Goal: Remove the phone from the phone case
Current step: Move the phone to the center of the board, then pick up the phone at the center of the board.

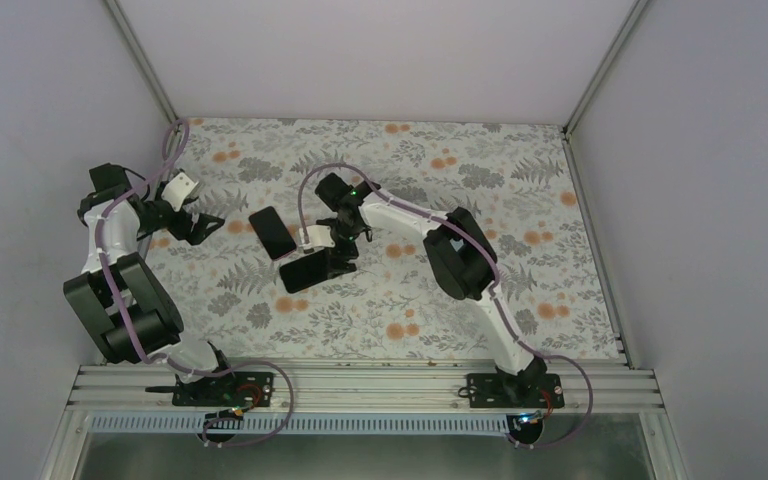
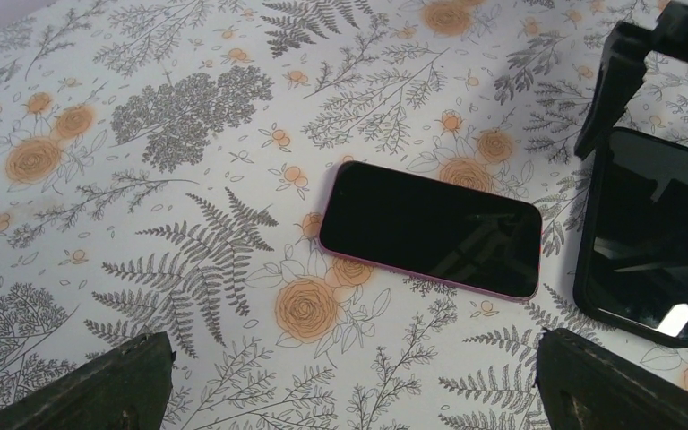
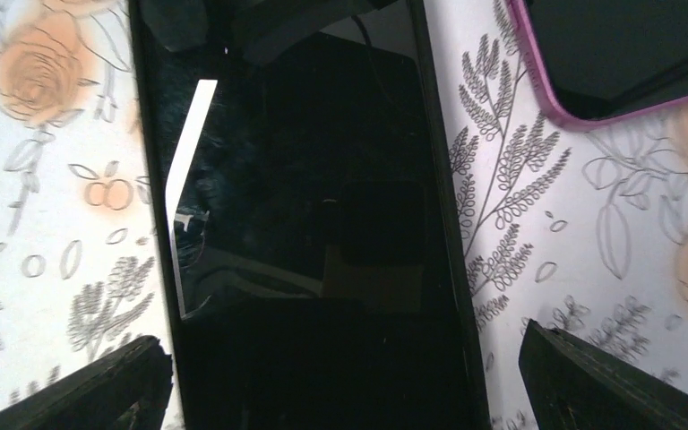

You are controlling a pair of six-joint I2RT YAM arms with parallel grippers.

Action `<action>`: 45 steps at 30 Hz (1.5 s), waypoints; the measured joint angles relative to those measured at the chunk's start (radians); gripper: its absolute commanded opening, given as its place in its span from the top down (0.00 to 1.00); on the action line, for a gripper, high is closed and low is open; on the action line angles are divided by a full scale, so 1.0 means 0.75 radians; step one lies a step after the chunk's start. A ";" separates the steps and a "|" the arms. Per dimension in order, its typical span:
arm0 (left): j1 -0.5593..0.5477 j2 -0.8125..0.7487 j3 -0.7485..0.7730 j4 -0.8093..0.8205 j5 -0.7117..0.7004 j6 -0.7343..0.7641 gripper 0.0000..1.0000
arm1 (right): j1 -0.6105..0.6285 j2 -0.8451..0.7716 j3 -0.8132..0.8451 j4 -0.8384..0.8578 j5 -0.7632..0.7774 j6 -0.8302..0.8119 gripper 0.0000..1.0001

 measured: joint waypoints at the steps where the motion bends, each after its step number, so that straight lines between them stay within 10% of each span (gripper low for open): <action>1: 0.000 0.000 0.000 0.000 0.000 0.001 0.00 | 0.000 0.021 0.011 0.002 0.001 -0.005 0.00; 16: 0.004 -0.001 -0.043 0.042 -0.015 -0.001 0.00 | 0.011 0.074 0.040 0.001 0.023 -0.087 0.09; 31: -0.114 -0.244 -0.172 0.182 -0.204 -0.214 0.00 | 0.046 -0.092 -0.214 0.106 0.139 0.012 0.38; 45: -0.372 0.134 0.026 -0.130 0.200 -0.350 0.00 | -0.004 -0.445 -0.344 0.173 0.161 0.175 0.42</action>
